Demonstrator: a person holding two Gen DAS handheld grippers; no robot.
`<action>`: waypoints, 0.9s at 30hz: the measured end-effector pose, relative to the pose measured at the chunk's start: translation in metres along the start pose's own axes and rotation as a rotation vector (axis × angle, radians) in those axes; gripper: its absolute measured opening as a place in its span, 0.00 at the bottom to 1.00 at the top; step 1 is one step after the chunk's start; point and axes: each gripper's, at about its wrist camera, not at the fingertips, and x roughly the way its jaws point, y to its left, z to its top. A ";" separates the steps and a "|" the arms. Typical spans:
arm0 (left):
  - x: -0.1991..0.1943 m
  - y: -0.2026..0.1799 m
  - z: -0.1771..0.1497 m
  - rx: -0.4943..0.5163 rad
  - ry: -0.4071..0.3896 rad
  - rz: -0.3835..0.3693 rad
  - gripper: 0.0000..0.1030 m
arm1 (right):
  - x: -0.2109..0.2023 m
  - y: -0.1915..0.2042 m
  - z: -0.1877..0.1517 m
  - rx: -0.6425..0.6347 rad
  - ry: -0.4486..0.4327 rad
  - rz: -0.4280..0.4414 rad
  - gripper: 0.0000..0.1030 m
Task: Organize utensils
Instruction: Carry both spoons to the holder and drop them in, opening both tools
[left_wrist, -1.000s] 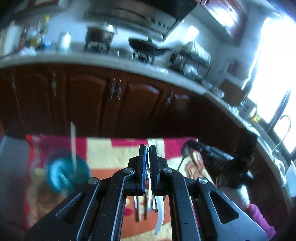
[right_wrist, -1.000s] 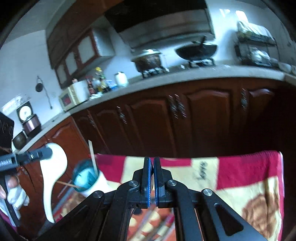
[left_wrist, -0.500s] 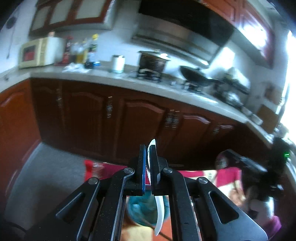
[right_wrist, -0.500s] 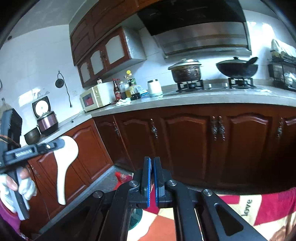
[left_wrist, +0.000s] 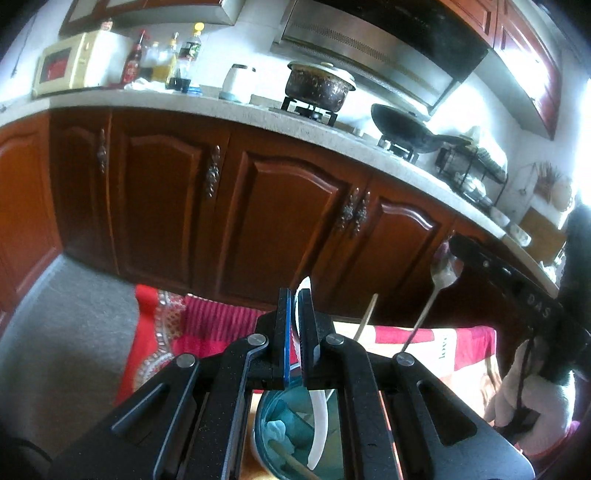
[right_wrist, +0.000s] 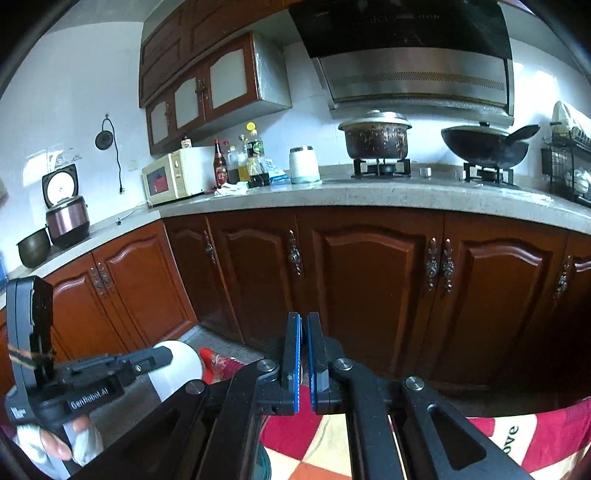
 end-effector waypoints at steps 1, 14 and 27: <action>0.003 0.001 -0.003 0.002 -0.006 -0.001 0.02 | 0.005 0.001 -0.003 -0.007 0.003 -0.004 0.02; 0.006 0.005 -0.034 0.058 -0.006 0.030 0.03 | 0.028 0.003 -0.035 0.007 0.102 0.060 0.03; -0.016 0.009 -0.048 -0.001 0.029 0.019 0.03 | 0.027 -0.004 -0.048 0.113 0.163 0.151 0.20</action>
